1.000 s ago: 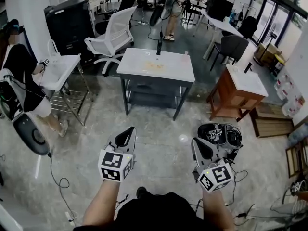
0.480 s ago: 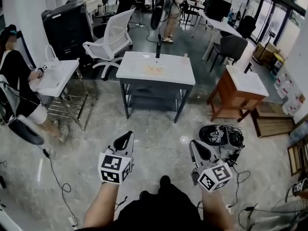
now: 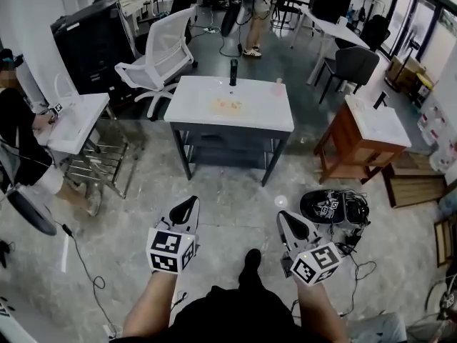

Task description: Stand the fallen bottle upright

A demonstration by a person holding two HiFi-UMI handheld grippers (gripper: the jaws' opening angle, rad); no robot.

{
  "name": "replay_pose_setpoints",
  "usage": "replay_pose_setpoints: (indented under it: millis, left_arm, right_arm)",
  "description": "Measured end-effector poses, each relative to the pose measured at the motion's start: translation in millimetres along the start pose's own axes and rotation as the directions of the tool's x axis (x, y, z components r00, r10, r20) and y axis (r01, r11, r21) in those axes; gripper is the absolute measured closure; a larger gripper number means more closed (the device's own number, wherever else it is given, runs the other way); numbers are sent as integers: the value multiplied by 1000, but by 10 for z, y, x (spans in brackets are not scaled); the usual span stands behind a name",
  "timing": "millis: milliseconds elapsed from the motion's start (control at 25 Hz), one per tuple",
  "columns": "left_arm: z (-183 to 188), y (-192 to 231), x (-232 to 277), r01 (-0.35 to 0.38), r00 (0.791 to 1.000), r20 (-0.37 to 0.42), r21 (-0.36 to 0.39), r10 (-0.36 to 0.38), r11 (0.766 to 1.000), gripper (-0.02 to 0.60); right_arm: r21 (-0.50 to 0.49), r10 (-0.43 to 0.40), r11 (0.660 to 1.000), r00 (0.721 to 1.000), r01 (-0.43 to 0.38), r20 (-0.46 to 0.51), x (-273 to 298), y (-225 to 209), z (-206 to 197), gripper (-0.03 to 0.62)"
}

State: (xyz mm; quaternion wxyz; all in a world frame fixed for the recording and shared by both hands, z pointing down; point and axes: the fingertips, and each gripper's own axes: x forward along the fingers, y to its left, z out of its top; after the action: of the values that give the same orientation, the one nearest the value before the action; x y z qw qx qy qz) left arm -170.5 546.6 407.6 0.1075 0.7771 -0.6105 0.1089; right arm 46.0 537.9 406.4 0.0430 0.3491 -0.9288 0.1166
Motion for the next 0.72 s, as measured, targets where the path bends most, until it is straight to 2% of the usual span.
replay_pose_setpoints:
  millis: [240, 400, 720]
  left_arm:
    - [242, -74, 973, 0, 1000, -29, -9, 0, 1000, 565]
    - [449, -253, 1567, 14, 999, -47, 15, -13, 1000, 565]
    - [747, -538, 2416, 23, 998, -57, 54, -20, 998, 565]
  right_arm:
    - [13, 32, 999, 999, -32, -23, 499, -831, 206, 580]
    - [19, 50, 999, 998, -50, -30, 718, -1371, 348, 580]
    - [47, 52, 998, 998, -50, -40, 882, -2246, 466, 580]
